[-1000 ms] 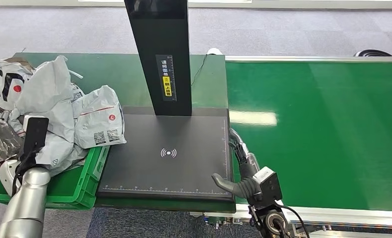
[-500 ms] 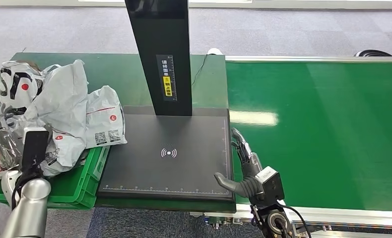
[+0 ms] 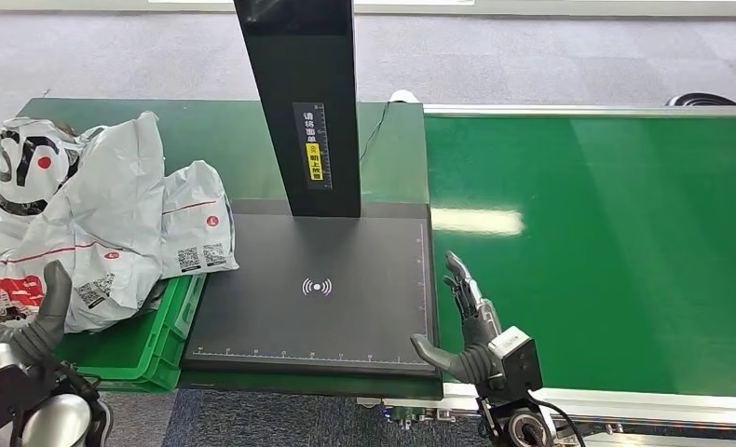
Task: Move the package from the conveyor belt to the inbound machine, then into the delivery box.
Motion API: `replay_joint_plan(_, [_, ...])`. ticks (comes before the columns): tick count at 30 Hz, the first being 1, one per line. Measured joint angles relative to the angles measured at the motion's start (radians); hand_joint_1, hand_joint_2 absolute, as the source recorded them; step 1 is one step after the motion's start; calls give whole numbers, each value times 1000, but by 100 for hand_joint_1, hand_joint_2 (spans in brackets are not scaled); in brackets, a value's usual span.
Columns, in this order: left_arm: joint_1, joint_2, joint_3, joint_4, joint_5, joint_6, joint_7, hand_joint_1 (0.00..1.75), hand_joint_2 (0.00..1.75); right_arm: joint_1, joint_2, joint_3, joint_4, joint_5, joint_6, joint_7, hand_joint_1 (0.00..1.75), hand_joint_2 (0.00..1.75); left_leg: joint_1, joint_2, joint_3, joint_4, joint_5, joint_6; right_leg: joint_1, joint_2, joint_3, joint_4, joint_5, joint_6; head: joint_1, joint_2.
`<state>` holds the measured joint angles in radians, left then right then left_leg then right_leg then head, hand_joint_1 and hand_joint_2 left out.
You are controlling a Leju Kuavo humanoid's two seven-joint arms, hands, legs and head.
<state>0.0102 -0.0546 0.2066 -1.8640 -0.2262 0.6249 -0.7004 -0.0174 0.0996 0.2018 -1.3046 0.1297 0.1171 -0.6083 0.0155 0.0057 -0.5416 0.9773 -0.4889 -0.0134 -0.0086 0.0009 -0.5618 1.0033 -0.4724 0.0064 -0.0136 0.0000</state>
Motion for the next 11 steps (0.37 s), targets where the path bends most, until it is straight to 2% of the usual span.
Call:
replay_joint_plan(6, [-32, -39, -92, -160, 18, 0, -2, 0, 175, 91, 2, -8, -103, 9, -37, 24, 0, 175, 0, 0, 0, 0, 0, 0, 0, 0, 1, 0, 0, 0, 0, 0])
replay_joint_plan(11, [-42, -51, -177, -259, 71, 0, -2, 0, 175, 134, 3, -12, -159, 11, -53, 31, 0, 175, 0, 0, 0, 0, 0, 0, 0, 0, 0, 0, 0, 0, 0, 0])
